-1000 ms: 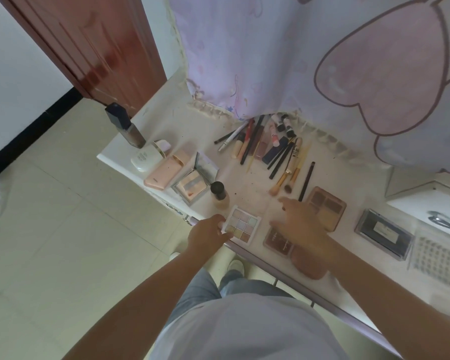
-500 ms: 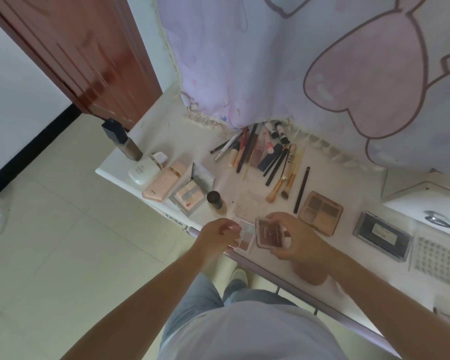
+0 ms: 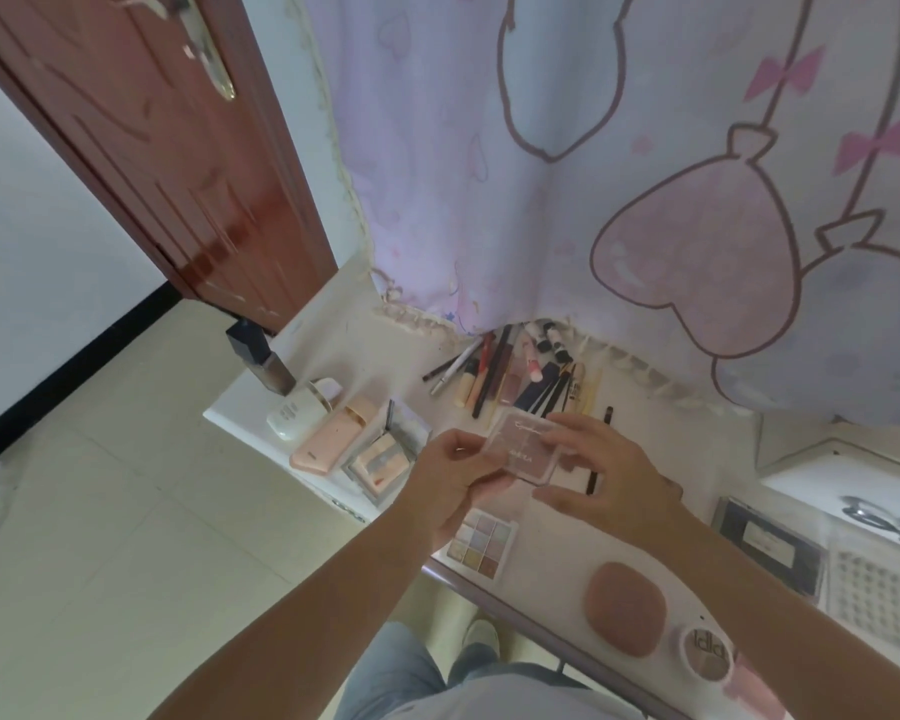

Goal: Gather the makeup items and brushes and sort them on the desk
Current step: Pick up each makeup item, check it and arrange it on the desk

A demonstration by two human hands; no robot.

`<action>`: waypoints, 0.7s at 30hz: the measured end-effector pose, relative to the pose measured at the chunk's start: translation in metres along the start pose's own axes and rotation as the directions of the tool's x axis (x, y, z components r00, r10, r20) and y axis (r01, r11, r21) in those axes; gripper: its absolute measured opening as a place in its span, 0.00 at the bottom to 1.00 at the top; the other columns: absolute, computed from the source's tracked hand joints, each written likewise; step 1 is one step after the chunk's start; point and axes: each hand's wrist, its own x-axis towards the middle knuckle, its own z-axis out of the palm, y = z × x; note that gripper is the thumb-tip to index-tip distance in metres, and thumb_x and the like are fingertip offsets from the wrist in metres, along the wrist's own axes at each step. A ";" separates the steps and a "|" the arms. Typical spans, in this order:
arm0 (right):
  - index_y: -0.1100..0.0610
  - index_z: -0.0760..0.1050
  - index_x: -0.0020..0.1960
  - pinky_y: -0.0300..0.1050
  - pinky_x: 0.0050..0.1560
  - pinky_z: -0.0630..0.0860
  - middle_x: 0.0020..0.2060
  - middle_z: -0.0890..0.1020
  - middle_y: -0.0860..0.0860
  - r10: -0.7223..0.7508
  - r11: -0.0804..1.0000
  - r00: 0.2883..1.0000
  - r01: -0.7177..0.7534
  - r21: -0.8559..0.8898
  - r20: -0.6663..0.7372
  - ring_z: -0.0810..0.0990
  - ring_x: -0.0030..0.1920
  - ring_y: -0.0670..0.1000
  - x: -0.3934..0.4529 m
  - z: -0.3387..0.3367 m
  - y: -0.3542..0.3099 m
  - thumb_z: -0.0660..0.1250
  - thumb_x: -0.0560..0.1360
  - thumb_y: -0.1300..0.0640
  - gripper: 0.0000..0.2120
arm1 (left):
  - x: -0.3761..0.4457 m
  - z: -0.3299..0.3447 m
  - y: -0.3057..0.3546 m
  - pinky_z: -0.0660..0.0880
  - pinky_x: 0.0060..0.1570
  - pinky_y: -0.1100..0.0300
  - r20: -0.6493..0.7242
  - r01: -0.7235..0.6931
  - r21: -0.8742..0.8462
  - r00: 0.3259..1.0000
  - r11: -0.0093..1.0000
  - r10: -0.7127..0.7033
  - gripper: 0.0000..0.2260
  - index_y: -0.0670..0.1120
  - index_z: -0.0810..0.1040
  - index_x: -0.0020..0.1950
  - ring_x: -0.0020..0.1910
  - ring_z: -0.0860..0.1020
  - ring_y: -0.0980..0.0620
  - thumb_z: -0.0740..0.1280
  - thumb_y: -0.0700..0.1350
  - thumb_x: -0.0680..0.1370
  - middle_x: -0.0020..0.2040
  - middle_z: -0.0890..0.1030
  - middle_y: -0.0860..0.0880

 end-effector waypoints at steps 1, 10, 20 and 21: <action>0.58 0.77 0.55 0.23 0.53 0.70 0.55 0.72 0.46 -0.012 1.000 1.000 0.011 -0.025 -0.024 0.75 0.53 0.44 0.003 -0.001 -0.002 0.72 0.61 0.44 0.27 | -0.001 0.002 0.005 0.79 0.31 0.66 0.033 -0.015 0.002 0.999 1.000 0.015 0.07 0.40 0.70 0.40 0.29 0.82 0.53 0.63 0.29 0.74 0.35 0.81 0.43; 0.45 0.75 0.44 0.33 0.49 0.77 0.48 0.78 0.44 0.052 0.952 0.989 -0.091 0.293 0.138 0.79 0.47 0.39 0.012 -0.019 -0.023 0.68 0.60 0.52 0.13 | -0.013 -0.003 0.034 0.78 0.36 0.70 0.304 -0.144 0.309 0.951 0.940 0.046 0.15 0.45 0.76 0.50 0.37 0.81 0.60 0.67 0.27 0.70 0.39 0.83 0.55; 0.43 0.77 0.44 0.24 0.40 0.73 0.36 0.81 0.33 0.108 0.969 0.983 -0.138 0.207 0.150 0.79 0.37 0.32 0.009 -0.026 -0.025 0.68 0.66 0.50 0.07 | -0.019 0.003 0.028 0.70 0.24 0.75 0.274 -0.262 0.350 0.947 0.899 0.169 0.16 0.43 0.76 0.44 0.28 0.79 0.63 0.64 0.23 0.69 0.29 0.82 0.56; 0.44 0.77 0.46 0.26 0.43 0.74 0.40 0.81 0.35 0.107 0.966 0.978 -0.145 0.212 0.182 0.79 0.40 0.32 0.009 -0.027 -0.026 0.69 0.62 0.46 0.12 | -0.019 0.003 0.027 0.71 0.26 0.75 0.268 -0.267 0.349 0.947 0.898 0.177 0.15 0.44 0.76 0.44 0.29 0.79 0.63 0.64 0.24 0.70 0.30 0.83 0.56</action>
